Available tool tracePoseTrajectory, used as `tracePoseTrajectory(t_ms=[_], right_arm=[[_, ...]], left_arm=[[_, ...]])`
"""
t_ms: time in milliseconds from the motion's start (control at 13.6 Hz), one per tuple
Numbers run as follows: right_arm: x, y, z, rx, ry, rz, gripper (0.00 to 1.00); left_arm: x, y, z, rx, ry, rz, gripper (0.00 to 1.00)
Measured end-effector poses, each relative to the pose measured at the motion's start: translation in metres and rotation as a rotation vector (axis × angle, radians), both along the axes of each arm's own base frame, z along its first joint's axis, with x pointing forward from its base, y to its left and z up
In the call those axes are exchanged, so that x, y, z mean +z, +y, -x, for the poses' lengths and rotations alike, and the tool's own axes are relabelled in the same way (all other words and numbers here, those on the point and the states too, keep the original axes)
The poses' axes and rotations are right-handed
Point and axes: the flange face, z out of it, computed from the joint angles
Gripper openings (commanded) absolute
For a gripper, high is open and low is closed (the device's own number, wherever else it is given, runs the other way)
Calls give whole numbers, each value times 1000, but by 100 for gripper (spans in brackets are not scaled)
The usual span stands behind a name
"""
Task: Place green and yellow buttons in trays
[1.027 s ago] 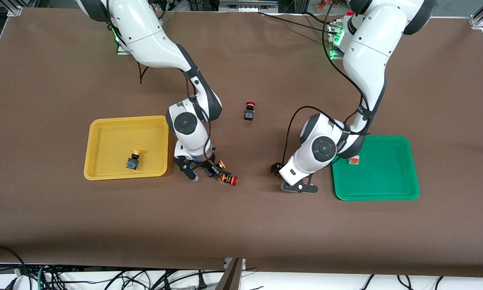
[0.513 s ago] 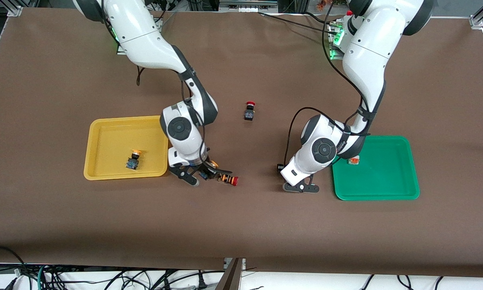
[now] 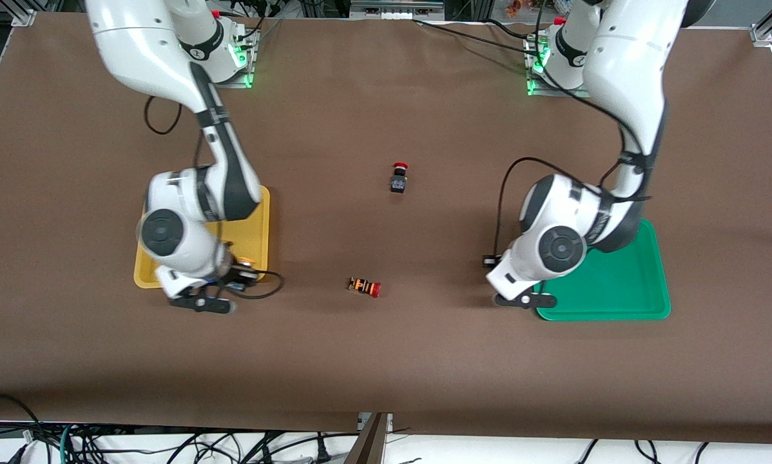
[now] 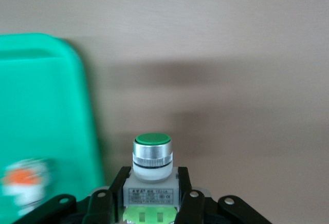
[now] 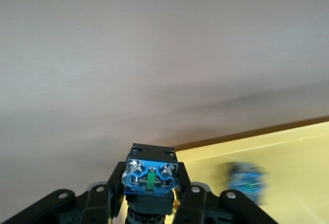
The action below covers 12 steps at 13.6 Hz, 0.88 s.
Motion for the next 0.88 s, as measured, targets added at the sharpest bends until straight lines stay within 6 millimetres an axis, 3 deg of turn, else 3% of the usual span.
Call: tracePoseTrajectory(t_ms=[73,147,293,367,440,513,660,733,807,880], right_arm=[[-2,-22,0,6,11,1,16],[-5,-39,2,8,23,1,18],[-12,-71,8,16,52,2,22],[-15,-91,14,21,68,-1,48],[-16,-111,21,21,83,-6,92],[-15,-127,28,13,93,-12,100],[-7,-142,36,-3,97,-22,100],[-1,-143,37,-5,95,-25,100],[8,-142,37,-3,89,-30,100],[20,-141,36,-3,82,-35,100]], left_arm=[[12,22,-3,-37,12,-13,4],[17,50,-8,-95,27,-9,5],[5,108,-14,-228,69,30,8],[-8,135,-14,-274,95,49,9],[-21,160,-14,-310,118,68,10],[-32,182,-13,-343,134,86,13],[-53,212,-12,-391,136,113,25],[-62,219,-11,-407,129,119,52],[-68,223,-10,-416,127,122,99],[-71,224,-8,-421,128,124,100]])
